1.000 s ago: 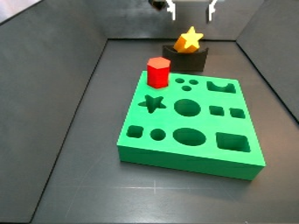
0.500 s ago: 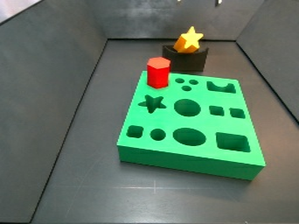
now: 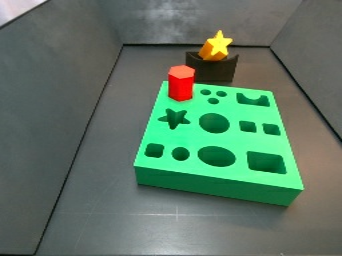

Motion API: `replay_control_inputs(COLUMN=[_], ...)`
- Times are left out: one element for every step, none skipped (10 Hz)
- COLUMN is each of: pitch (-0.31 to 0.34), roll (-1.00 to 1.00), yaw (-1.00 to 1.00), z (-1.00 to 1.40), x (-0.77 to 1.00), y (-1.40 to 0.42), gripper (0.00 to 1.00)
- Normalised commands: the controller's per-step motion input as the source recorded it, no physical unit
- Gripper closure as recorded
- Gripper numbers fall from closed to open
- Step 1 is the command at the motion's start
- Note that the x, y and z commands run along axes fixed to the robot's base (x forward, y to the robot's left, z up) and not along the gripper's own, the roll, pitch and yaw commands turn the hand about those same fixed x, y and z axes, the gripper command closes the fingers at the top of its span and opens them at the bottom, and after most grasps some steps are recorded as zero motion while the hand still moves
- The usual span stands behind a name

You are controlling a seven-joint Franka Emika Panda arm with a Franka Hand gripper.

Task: Pick up the star object. Move up. Place the star object on the fixture. Regrasp the star object. Move to above the board. Insert the star object.
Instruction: Regrasp the star object.

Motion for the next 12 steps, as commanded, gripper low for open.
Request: replay_control_inputs(pitch=[0.033,0.030,0.026,0.024,0.022,0.020,0.022,0.028,0.033,0.044,0.050,0.064], roll=[1.00,1.00,1.00,1.00,1.00,1.00,1.00,1.00,1.00,1.00,1.00,1.00], yaw=[0.02,0.02,0.02,0.02,0.02,0.02,0.03,0.03,0.03,0.03,0.04,0.04], z=[0.04,0.02,0.02,0.02,0.01,0.01,0.01,0.01,0.00,0.00,0.00,0.00], x=[-0.02,-0.02,-0.01,-0.01,0.00,0.01,0.01,0.01,0.01,0.03,0.04,0.05], y=[-0.03,-0.05,-0.03,-0.02,-0.02,-0.02,-0.02,-0.02,-0.02,-0.02,-0.02,-0.03], gripper=[0.00,0.00,0.00,0.00,0.00,0.00,0.00,0.00,0.00,0.00,0.00,0.00])
